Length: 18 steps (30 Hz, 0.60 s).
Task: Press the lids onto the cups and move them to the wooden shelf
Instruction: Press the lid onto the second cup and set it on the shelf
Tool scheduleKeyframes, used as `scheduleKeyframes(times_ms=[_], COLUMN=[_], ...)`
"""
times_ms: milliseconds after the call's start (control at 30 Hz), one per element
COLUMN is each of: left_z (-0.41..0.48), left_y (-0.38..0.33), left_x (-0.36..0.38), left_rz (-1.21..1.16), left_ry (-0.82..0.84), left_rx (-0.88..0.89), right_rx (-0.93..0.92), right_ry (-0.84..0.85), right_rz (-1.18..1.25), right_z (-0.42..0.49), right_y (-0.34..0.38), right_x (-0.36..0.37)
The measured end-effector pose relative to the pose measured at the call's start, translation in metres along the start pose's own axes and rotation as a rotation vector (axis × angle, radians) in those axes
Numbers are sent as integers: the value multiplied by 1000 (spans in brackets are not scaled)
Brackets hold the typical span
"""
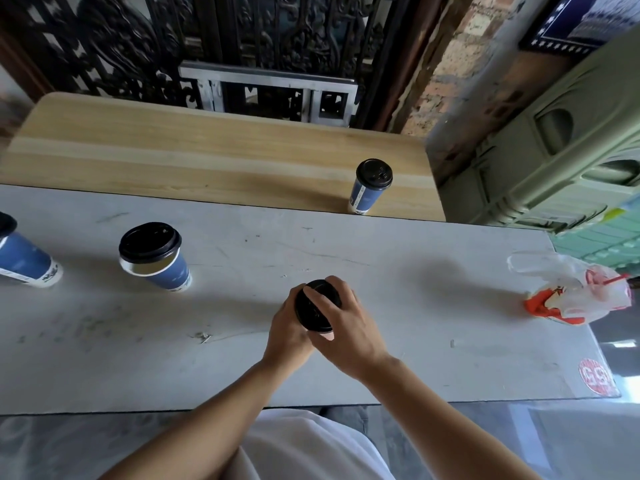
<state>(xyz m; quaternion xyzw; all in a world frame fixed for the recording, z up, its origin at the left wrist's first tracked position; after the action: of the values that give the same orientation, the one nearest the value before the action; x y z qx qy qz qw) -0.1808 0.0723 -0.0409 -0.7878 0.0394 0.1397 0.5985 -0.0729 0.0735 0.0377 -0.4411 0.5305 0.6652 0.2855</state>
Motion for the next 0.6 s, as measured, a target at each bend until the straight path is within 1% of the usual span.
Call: scheduleKeyframes(times_ms=[67,133,233,267,300,367,433,500,600], left_z=[-1,0,2,1,2,5,7,8,9], left_y=[-4,-4,3,3,4,12,14,6,1], left_x=[-1,-1,0,-3,-6,-14,-17,-14,-16], left_rz=[18,6,-203,-244,-301,-503,-624,-585,-495], left_ry=[8,49,147,157,160,118,99,122,38], left_rx=[51,48,-126,-151,-177,-329,-447,-453,-408], right_rx=[50,72,67,72,77,78,70,79,116], right_ry=[2,-5,-1,9,19,16,0,-9,-24], right_rz=[92,159,177,175,169,158,153,159,266], right_z=[0,0,-4,-7,-10,-16,-16,-13,-12], right_y=[-4,-6,-9,-11,-13,-16,-15,-14,-12], right_x=[1,2,7,9,11,15,17,19,22])
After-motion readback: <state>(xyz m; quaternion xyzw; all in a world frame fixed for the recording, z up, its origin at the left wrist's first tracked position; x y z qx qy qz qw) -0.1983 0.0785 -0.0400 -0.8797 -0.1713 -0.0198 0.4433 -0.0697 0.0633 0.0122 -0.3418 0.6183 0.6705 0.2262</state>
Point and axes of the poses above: each hand's wrist, its own z-axis towards the middle knuckle, its own x-axis out of the palm, y = z × x, the point moved 7 cm from there along z, towards the middle knuckle, and after that the axes turned 8 degrees about -y, right-handed, at the moved point
